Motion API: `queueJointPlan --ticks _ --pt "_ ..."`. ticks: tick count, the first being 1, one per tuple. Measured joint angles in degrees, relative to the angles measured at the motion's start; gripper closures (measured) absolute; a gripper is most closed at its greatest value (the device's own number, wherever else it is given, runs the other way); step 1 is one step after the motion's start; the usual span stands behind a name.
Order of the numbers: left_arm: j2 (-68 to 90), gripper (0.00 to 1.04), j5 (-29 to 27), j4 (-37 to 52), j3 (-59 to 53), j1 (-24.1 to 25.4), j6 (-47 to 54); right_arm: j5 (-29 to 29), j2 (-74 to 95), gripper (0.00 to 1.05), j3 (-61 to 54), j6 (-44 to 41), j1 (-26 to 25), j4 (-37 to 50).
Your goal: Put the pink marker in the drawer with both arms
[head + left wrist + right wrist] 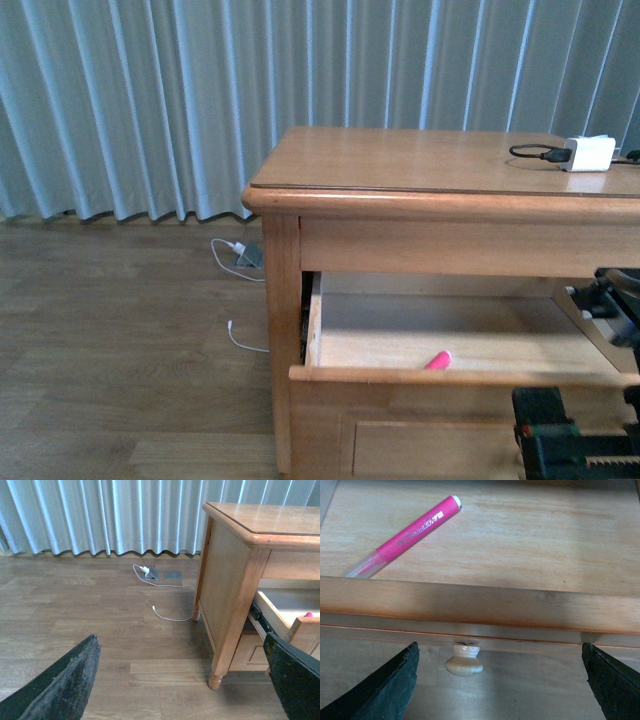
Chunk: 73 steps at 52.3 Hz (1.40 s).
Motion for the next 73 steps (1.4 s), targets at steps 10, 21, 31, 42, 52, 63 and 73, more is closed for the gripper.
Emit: queueJointPlan --ticks 10,21,31,42,52,63,73 --pt "0.0 0.06 0.0 0.0 0.0 0.0 0.0 -0.6 10.3 0.08 6.7 -2.2 0.0 10.5" --pt "0.0 0.06 0.0 0.0 0.0 0.0 0.0 -0.8 17.7 0.08 12.0 -3.5 -0.4 18.5" --pt "0.0 0.06 0.0 0.0 0.0 0.0 0.0 0.9 23.1 0.08 16.7 -3.1 -1.2 23.5" --pt "0.0 0.06 0.0 0.0 0.0 0.0 0.0 3.7 25.8 0.08 18.5 -2.3 -1.4 26.9" --pt "0.0 0.06 0.0 0.0 0.0 0.0 0.0 4.8 27.8 0.08 19.6 -2.8 -1.7 27.5" --pt "0.0 0.06 0.0 0.0 0.0 0.0 0.0 4.0 27.0 0.08 18.9 -4.6 -2.2 27.0" --pt "0.0 0.06 0.0 0.0 0.0 0.0 0.0 4.3 19.6 0.08 13.9 -8.2 -2.9 22.8"
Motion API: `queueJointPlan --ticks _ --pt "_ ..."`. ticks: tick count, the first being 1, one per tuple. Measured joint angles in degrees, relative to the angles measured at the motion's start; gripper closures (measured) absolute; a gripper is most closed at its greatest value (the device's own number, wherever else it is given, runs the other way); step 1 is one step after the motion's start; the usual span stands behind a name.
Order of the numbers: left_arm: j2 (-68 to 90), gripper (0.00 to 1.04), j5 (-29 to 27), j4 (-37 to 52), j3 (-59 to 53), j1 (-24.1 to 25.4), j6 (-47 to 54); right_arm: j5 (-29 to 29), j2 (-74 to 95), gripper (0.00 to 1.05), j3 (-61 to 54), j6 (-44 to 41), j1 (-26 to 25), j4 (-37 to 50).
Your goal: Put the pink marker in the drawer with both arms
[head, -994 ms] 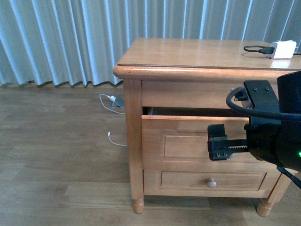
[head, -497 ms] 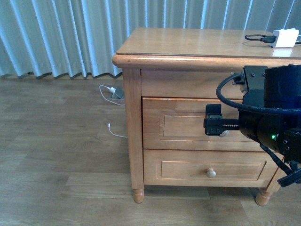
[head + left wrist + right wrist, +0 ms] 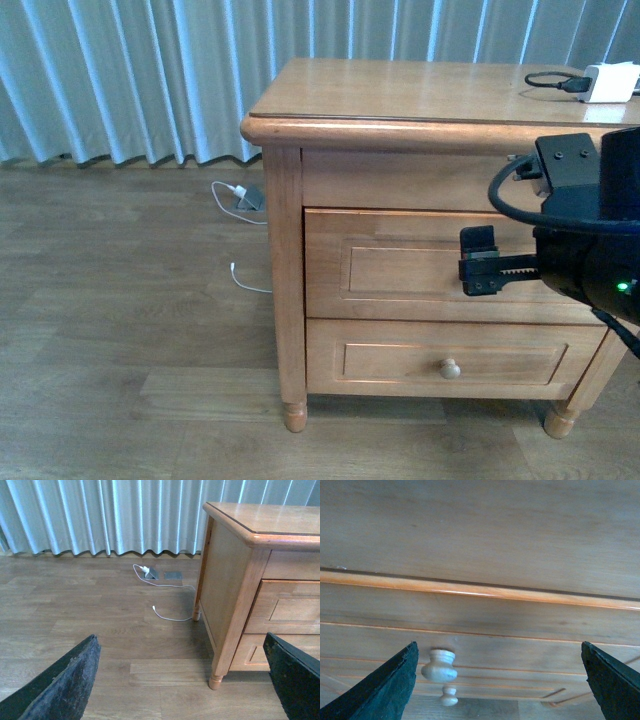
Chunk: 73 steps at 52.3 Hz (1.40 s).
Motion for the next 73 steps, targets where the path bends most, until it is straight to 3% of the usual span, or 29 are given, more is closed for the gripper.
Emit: queueJointPlan --ticks 21,33,38,43,54,61,73 --pt "0.0 0.06 0.0 0.0 0.0 0.0 0.0 -8.1 -42.2 0.08 -21.3 4.0 -2.7 -19.6" --pt "0.0 0.06 0.0 0.0 0.0 0.0 0.0 -14.8 -66.4 0.08 -28.9 5.0 -8.8 -35.4" --pt "0.0 0.06 0.0 0.0 0.0 0.0 0.0 -19.1 -79.1 0.08 -32.1 5.0 -14.9 -43.4" --pt "0.0 0.06 0.0 0.0 0.0 0.0 0.0 -19.9 -83.0 0.08 -32.8 5.0 -17.5 -45.0" --pt "0.0 0.06 0.0 0.0 0.0 0.0 0.0 -20.0 -83.3 0.09 -33.0 4.9 -17.7 -44.7" --pt "0.0 0.06 0.0 0.0 0.0 0.0 0.0 -10.2 -87.3 0.32 -41.0 3.2 -12.3 -25.5" --pt "0.0 0.06 0.0 0.0 0.0 0.0 0.0 -9.8 -92.1 0.74 -45.3 2.5 -11.5 -24.8"
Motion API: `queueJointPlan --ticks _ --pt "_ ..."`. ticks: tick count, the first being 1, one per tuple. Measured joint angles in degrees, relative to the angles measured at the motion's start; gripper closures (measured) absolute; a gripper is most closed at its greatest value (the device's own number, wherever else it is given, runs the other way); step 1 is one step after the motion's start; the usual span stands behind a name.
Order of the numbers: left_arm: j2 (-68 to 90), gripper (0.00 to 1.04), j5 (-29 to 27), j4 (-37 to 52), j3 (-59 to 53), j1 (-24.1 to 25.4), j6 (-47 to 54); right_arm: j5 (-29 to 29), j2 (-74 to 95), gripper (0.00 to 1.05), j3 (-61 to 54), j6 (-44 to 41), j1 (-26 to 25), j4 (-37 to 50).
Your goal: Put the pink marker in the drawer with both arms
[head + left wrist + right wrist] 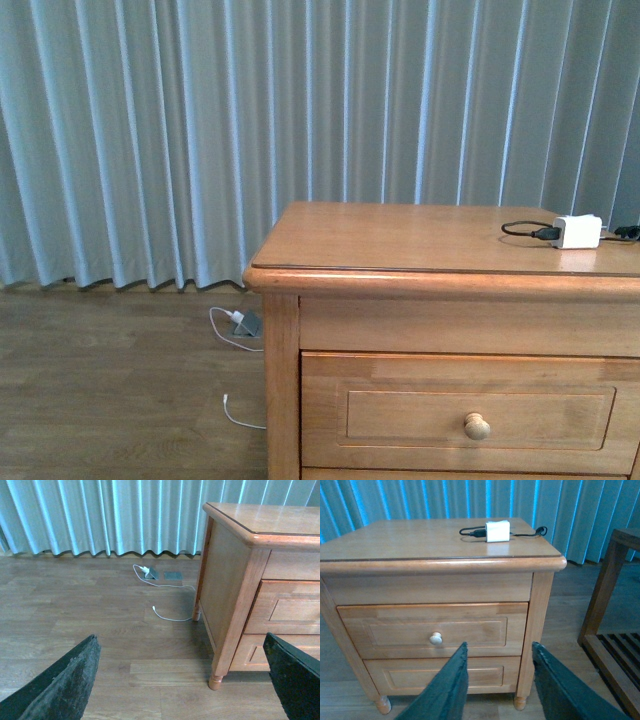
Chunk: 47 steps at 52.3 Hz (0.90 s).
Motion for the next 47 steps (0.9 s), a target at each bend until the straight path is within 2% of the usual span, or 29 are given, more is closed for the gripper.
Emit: queueJointPlan --ticks 9,32,38,47 --pt "0.0 0.06 0.0 0.0 0.0 0.0 0.0 0.0 -3.3 1.04 -1.4 -0.2 0.0 -1.4" --pt "0.0 0.06 0.0 0.0 0.0 0.0 0.0 0.0 -12.6 1.03 -5.4 -0.2 0.0 -6.3" --pt "0.0 0.06 0.0 0.0 0.0 0.0 0.0 0.0 -20.5 1.03 -5.3 -0.2 0.0 -16.1" --pt "0.0 0.06 0.0 0.0 0.0 0.0 0.0 0.0 -22.5 1.03 -5.3 -0.2 0.0 -16.6"
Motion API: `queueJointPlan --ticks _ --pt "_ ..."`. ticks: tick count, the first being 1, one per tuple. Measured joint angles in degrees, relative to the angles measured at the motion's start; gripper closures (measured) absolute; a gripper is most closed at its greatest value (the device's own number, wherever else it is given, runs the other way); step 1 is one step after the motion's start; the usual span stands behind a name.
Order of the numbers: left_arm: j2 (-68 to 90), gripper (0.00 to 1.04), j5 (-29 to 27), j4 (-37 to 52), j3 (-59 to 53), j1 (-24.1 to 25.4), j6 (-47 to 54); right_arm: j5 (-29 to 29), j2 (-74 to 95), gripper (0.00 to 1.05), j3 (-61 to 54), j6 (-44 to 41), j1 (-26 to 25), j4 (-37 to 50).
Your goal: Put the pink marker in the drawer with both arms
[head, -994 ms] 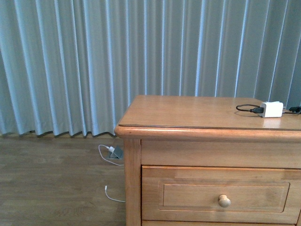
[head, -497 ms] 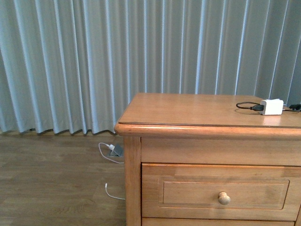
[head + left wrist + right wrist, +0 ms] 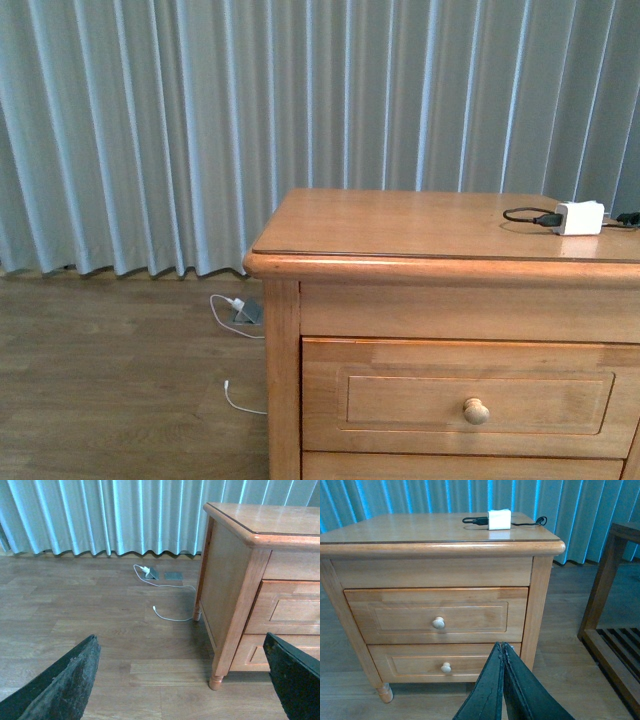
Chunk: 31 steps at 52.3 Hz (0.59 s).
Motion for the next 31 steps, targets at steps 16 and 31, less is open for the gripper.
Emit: queueJointPlan --ticks 16,31 --pt "0.0 0.06 0.0 0.0 0.0 0.0 0.0 0.0 -0.1 1.03 0.0 0.0 0.0 0.0" --pt "0.0 0.06 0.0 0.0 0.0 0.0 0.0 0.0 -0.1 0.62 0.0 -0.1 0.0 0.0"
